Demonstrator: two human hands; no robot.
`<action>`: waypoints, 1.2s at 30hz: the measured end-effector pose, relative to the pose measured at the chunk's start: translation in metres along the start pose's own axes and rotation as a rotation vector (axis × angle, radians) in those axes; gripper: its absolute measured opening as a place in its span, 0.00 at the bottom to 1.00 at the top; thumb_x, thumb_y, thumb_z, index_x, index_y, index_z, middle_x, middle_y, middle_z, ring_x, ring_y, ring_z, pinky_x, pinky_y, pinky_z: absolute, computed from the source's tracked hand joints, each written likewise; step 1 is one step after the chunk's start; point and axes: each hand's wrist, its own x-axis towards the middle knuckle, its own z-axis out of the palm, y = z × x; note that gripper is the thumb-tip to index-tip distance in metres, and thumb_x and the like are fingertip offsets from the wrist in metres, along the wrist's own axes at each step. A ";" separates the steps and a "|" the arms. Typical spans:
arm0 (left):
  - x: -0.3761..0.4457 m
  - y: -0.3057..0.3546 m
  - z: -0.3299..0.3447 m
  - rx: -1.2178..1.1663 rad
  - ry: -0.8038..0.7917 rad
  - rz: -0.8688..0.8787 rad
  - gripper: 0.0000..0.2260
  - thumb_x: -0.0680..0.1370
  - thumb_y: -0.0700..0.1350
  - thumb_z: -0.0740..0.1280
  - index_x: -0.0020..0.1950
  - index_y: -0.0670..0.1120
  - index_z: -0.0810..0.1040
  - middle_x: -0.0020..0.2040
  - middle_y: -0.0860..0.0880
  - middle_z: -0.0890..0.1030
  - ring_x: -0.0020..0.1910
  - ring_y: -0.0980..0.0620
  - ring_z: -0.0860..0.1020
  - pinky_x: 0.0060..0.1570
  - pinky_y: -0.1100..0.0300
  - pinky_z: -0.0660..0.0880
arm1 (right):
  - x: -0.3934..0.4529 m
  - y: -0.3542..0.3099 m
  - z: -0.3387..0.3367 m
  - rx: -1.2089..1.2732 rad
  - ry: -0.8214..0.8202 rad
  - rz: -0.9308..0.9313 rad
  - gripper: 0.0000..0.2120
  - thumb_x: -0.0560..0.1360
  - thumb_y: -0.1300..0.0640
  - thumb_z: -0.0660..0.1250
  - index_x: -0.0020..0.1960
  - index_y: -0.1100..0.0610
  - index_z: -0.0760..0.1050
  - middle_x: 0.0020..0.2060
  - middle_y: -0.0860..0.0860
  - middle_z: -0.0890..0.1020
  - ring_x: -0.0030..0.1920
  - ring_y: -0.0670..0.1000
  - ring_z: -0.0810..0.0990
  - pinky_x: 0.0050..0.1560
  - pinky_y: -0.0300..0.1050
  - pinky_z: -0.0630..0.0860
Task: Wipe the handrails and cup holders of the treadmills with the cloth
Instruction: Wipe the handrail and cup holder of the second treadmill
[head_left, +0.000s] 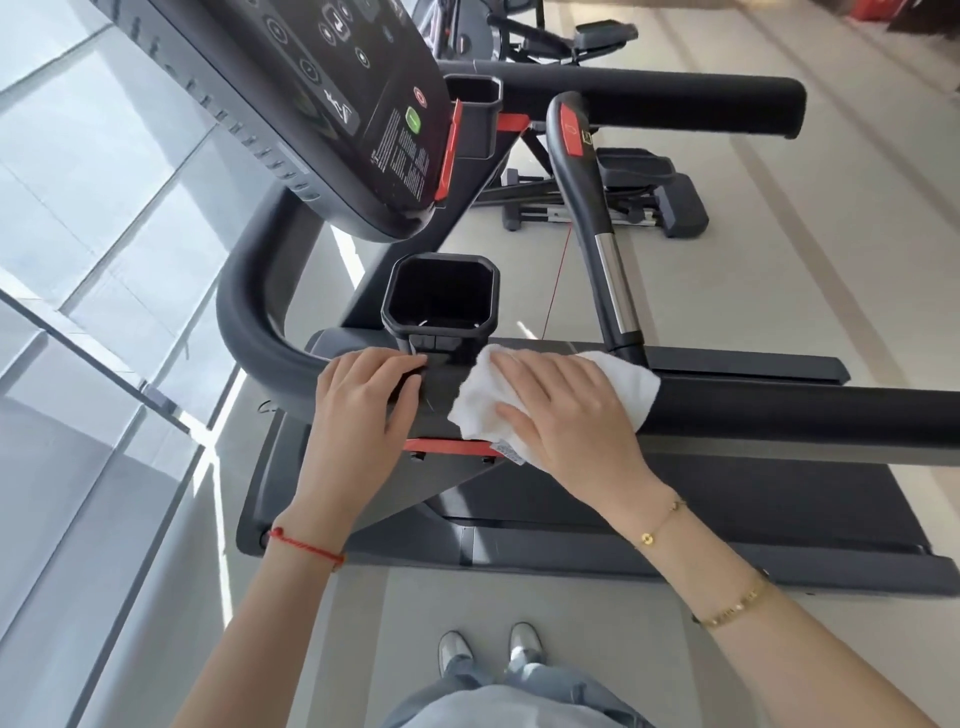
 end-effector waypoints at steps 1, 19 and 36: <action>0.000 0.000 0.001 -0.002 0.006 -0.001 0.11 0.81 0.45 0.61 0.60 0.48 0.80 0.55 0.52 0.80 0.56 0.48 0.75 0.67 0.54 0.63 | -0.002 0.009 -0.002 -0.002 0.007 0.052 0.20 0.83 0.45 0.51 0.64 0.54 0.75 0.50 0.49 0.81 0.48 0.53 0.78 0.52 0.49 0.73; 0.006 0.038 0.012 0.002 -0.057 0.020 0.11 0.81 0.47 0.63 0.60 0.48 0.80 0.57 0.52 0.79 0.58 0.49 0.74 0.66 0.52 0.63 | -0.009 0.029 -0.008 -0.015 0.084 0.382 0.19 0.81 0.47 0.53 0.42 0.55 0.76 0.32 0.50 0.77 0.35 0.54 0.72 0.42 0.48 0.68; 0.014 0.152 0.074 -0.005 -0.149 0.093 0.10 0.81 0.39 0.60 0.56 0.46 0.80 0.52 0.52 0.81 0.53 0.50 0.77 0.65 0.49 0.65 | -0.069 0.106 -0.007 0.031 0.244 0.263 0.16 0.81 0.46 0.57 0.54 0.56 0.78 0.39 0.50 0.77 0.42 0.54 0.75 0.48 0.50 0.72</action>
